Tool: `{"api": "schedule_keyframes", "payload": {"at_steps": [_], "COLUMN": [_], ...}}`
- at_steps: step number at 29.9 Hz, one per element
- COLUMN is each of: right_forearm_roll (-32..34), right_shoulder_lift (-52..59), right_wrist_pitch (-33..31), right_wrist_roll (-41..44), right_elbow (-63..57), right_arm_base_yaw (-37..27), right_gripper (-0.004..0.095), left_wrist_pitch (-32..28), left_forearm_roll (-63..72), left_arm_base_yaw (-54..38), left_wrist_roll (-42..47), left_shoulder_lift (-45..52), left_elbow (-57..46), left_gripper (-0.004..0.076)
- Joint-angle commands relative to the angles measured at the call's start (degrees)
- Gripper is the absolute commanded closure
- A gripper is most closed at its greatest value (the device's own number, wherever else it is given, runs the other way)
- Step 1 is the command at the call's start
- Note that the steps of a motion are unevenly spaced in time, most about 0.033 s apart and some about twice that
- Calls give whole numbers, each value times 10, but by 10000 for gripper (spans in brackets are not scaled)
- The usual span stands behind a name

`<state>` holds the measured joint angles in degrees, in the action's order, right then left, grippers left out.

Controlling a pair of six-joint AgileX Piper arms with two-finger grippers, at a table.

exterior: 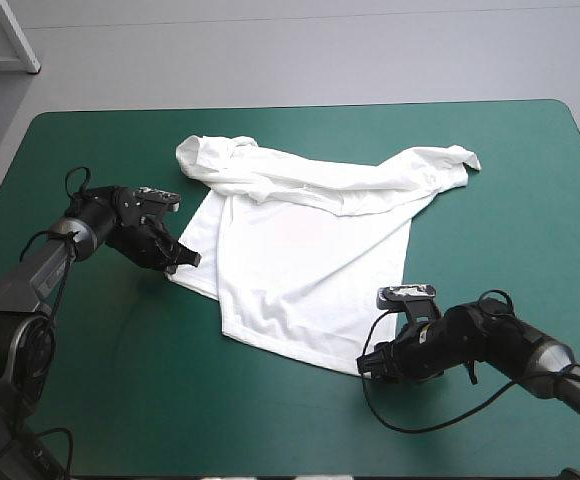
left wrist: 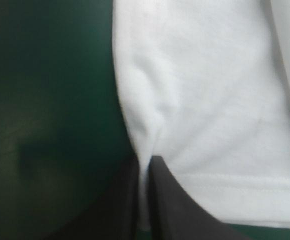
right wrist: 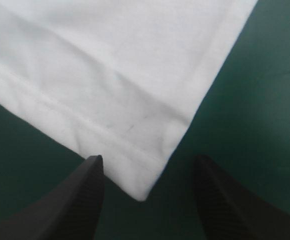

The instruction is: Fold the cloth

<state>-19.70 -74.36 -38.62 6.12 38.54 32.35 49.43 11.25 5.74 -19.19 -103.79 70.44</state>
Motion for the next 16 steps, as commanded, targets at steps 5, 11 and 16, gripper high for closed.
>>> {"api": "schedule_keyframes", "payload": {"at_steps": [5, 11, 16], "right_forearm_roll": [-62, -86, -51], "right_shoulder_lift": [-21, -71, -85], "right_wrist_pitch": [34, 11, 8], "right_wrist_roll": [-38, -75, -82], "right_elbow": [2, 2, 2], "right_arm_base_yaw": [2, 2, 2], "right_gripper": [345, 489, 901], "left_wrist_pitch": [-39, -38, -40], "left_forearm_roll": [25, 24, 22], "left_arm_base_yaw": [6, 6, 6], "left_wrist_roll": [2, 2, 2], "left_shoulder_lift": [-5, -5, -5], "left_elbow": [-6, -6, -6], "left_gripper": [705, 705, 705]}}
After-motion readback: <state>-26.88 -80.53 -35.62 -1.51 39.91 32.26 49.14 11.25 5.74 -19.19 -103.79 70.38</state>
